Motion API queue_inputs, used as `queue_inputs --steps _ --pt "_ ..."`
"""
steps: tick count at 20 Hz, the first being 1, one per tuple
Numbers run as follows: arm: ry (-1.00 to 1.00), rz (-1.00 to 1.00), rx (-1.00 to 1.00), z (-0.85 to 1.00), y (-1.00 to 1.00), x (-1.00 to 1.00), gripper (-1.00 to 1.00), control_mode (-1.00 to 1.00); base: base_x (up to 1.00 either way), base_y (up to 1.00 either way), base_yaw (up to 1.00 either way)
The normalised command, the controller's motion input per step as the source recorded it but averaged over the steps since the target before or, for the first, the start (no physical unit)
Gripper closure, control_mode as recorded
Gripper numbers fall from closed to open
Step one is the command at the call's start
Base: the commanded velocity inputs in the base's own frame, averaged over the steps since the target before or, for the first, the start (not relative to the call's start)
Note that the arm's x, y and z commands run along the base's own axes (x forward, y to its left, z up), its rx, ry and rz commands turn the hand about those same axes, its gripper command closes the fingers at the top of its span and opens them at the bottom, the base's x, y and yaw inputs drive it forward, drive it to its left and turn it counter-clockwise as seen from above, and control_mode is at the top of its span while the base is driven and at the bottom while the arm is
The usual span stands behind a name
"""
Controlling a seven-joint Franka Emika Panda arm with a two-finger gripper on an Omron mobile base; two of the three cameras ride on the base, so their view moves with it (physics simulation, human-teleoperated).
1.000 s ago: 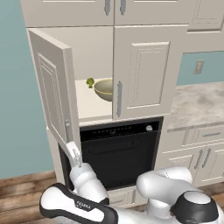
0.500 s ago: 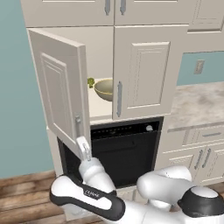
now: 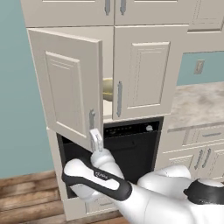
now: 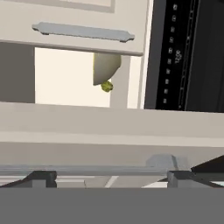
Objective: Pick the mug and place it in the sink. Pick the bowl and place it in the open cabinet and then close the cabinet.
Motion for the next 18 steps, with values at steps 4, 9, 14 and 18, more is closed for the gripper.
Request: queue_inputs --steps 4,9,14,18 --pt "0.02 -0.27 0.0 0.0 -0.24 0.04 -1.0 -1.0 0.0 0.0 0.0" --pt "0.02 -0.23 0.0 0.0 -0.23 0.15 -1.0 -1.0 0.0 0.0 0.0" --pt "0.1 -0.16 0.0 0.12 -0.2 0.39 -1.0 -1.0 0.0 0.0 0.0" --pt "0.16 -0.12 0.0 0.25 0.01 0.82 -1.0 -1.0 0.0 0.0 0.0"
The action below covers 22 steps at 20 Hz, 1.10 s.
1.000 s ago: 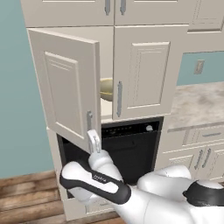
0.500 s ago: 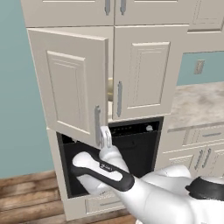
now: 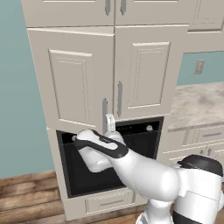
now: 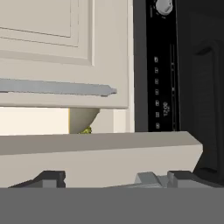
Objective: Pick the mug and place it in the sink. Pick the bowl and place it in the open cabinet and then close the cabinet.
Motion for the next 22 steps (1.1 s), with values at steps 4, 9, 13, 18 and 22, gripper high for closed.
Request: queue_inputs --steps 4,9,13,18,22 --pt "0.21 -0.05 0.01 0.33 0.0 0.96 -1.0 -1.0 0.0 0.0 0.0" --pt "0.19 0.0 0.03 0.28 0.0 0.89 -1.0 -1.0 0.0 0.0 0.0" --pt "0.1 0.0 0.04 0.16 -0.03 0.72 -1.0 -1.0 0.0 0.0 0.0" --pt "0.08 0.0 0.06 0.02 0.0 0.69 -1.0 -1.0 0.0 0.0 0.0" --pt "0.1 0.0 0.09 0.0 0.0 0.81 -1.0 -1.0 0.0 0.0 0.0"
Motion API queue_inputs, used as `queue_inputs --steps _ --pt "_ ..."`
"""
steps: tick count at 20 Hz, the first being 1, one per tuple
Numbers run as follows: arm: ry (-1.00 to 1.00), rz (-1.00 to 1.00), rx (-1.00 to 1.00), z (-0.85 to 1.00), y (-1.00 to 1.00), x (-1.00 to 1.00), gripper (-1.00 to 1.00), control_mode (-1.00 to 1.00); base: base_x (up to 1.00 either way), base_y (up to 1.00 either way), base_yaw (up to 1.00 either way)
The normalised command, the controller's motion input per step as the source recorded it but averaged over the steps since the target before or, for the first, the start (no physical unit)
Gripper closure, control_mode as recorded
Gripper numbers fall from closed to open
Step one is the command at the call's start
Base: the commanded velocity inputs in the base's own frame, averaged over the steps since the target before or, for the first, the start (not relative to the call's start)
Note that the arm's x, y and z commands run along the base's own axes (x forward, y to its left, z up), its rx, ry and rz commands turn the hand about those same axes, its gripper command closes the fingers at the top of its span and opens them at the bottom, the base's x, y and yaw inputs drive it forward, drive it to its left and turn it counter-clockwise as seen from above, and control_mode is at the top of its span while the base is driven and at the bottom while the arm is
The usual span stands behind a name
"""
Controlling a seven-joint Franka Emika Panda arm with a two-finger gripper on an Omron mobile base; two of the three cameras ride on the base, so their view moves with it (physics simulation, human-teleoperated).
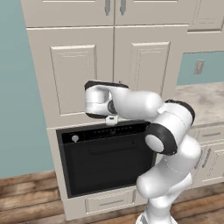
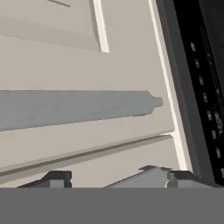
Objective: Pick the mug and place it in the sink. Pick the bowl and place it in the open cabinet and then close the cabinet.
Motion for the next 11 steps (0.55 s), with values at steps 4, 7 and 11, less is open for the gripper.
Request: queue_inputs --steps 4,7,11 --pt "0.11 0.0 0.09 0.0 0.0 0.82 -1.0 -1.0 0.0 0.0 0.0" --pt "0.12 0.0 0.1 0.0 0.0 0.86 -1.0 -1.0 0.0 0.0 0.0" --pt "0.11 0.0 0.1 0.0 0.0 0.78 -1.0 -1.0 0.0 0.0 0.0"
